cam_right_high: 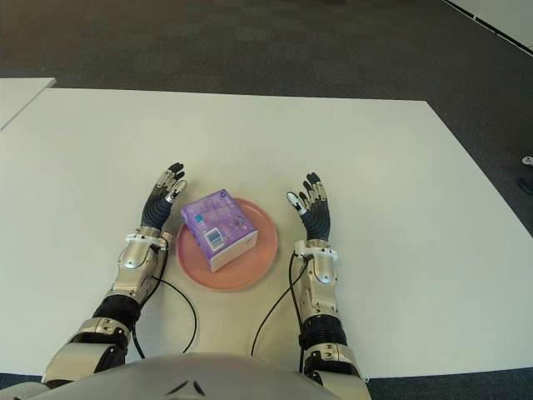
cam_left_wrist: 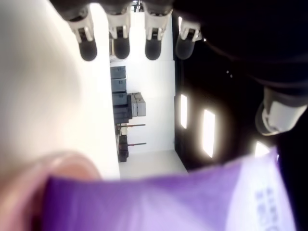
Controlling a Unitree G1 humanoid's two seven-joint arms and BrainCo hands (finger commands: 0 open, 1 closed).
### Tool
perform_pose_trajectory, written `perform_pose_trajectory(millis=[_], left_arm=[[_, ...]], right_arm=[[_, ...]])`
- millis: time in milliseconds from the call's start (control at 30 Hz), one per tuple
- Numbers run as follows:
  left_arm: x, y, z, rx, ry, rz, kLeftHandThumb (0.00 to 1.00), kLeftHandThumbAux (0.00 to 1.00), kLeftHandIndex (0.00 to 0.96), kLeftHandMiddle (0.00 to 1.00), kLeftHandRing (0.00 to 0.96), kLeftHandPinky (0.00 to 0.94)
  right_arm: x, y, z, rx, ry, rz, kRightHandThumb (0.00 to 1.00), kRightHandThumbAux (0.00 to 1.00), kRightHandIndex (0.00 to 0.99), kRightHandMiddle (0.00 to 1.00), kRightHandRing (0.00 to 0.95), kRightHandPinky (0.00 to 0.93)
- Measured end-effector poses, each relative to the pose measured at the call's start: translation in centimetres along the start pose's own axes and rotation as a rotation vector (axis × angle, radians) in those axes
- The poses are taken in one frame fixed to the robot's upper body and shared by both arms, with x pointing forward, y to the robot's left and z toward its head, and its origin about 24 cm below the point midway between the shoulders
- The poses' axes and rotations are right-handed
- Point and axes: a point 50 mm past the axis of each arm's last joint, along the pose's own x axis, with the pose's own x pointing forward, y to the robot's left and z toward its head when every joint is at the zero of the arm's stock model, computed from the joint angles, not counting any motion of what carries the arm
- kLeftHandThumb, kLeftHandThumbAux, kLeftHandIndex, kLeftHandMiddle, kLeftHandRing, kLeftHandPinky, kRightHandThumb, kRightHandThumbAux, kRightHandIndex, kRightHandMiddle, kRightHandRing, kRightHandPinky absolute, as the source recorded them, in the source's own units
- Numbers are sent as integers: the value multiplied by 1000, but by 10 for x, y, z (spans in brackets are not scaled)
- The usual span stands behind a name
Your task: Put the tissue paper into the plate.
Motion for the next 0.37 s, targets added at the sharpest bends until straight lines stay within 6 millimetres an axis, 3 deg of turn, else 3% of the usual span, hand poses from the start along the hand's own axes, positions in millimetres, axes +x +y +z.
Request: perform_pose_trajectory(millis=[367], left_arm=[[7, 9, -2, 3, 5, 43, 0, 437, 0, 0, 0, 0]], right_arm=[[0, 9, -2, -13, -15, 70, 312, 707, 11, 19, 0, 23]])
